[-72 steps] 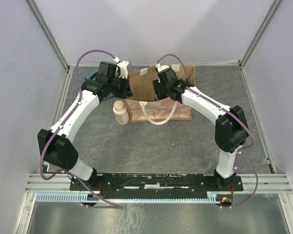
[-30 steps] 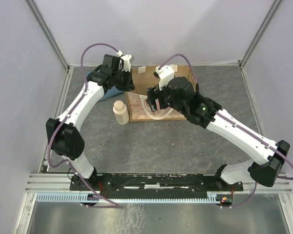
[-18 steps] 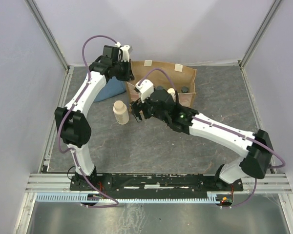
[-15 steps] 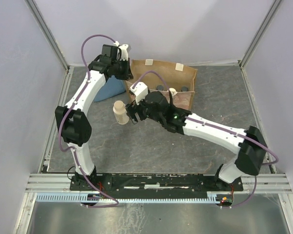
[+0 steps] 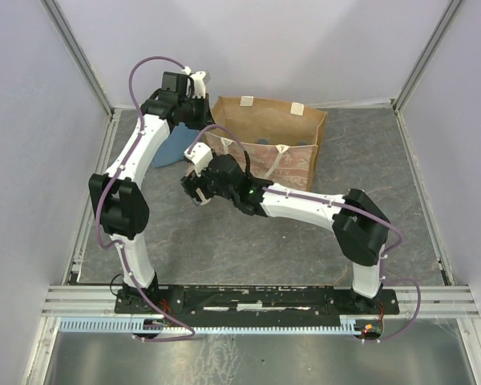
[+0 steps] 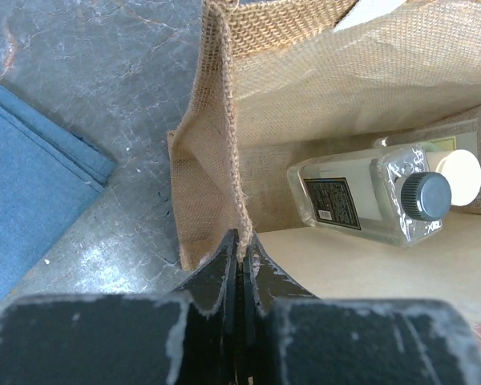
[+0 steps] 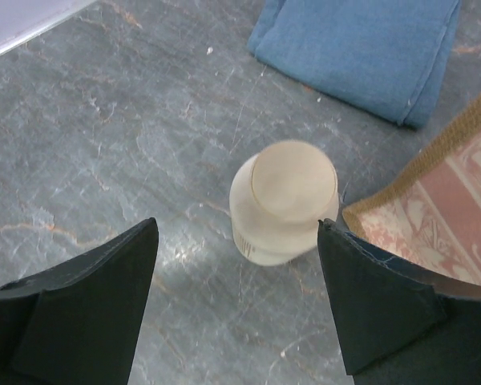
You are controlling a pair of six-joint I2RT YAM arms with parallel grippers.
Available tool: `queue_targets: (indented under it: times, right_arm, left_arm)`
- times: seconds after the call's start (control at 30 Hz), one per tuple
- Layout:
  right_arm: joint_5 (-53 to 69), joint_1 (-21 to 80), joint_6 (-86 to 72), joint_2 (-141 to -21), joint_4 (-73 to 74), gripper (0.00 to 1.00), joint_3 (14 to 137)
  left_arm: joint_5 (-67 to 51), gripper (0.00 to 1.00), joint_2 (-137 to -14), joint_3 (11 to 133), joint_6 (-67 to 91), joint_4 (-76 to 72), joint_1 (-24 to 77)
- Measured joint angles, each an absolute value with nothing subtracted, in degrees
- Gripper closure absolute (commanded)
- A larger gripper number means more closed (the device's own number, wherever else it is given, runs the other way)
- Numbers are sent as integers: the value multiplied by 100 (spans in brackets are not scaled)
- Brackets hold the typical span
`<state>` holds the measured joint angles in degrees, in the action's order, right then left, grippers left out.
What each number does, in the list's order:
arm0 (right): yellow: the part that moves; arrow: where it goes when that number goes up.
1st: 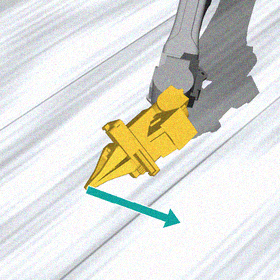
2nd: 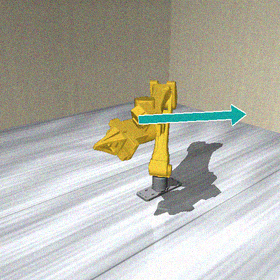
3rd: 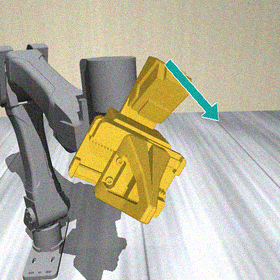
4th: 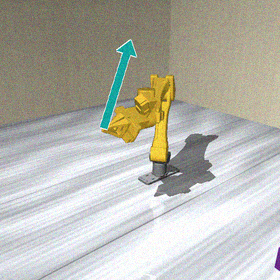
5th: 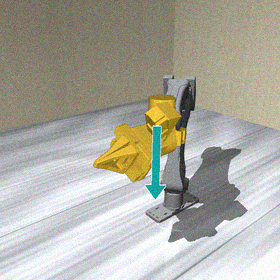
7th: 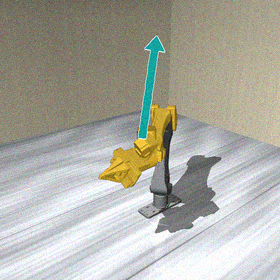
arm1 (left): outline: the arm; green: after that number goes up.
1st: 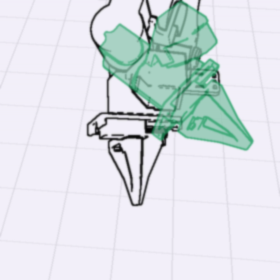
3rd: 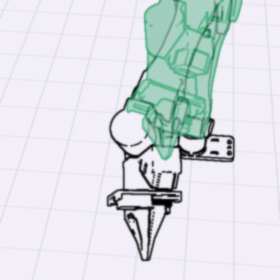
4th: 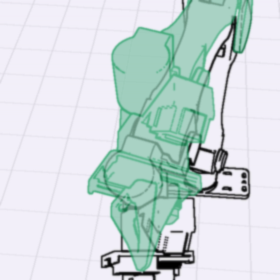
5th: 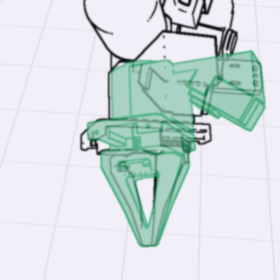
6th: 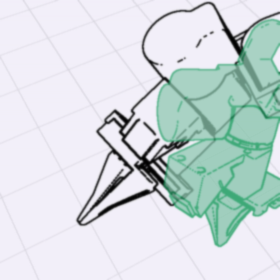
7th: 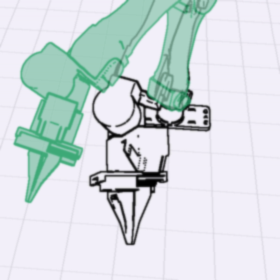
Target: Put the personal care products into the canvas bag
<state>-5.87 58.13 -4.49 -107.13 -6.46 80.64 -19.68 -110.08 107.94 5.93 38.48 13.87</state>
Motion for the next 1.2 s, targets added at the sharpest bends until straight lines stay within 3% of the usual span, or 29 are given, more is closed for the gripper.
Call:
queue_targets:
  times: [0.67, 1.2]
  right_arm:
    - [-1057, 5745, -316, -11795, -250, 8, 9345]
    - [-1009, 5601, -484, -12250, 134, 8, 9513]
  left_arm:
    - [-2005, 97, -10997, 10766, 593, 3850, 1350]
    - [-2012, 97, -10997, 10761, 593, 3850, 1347]
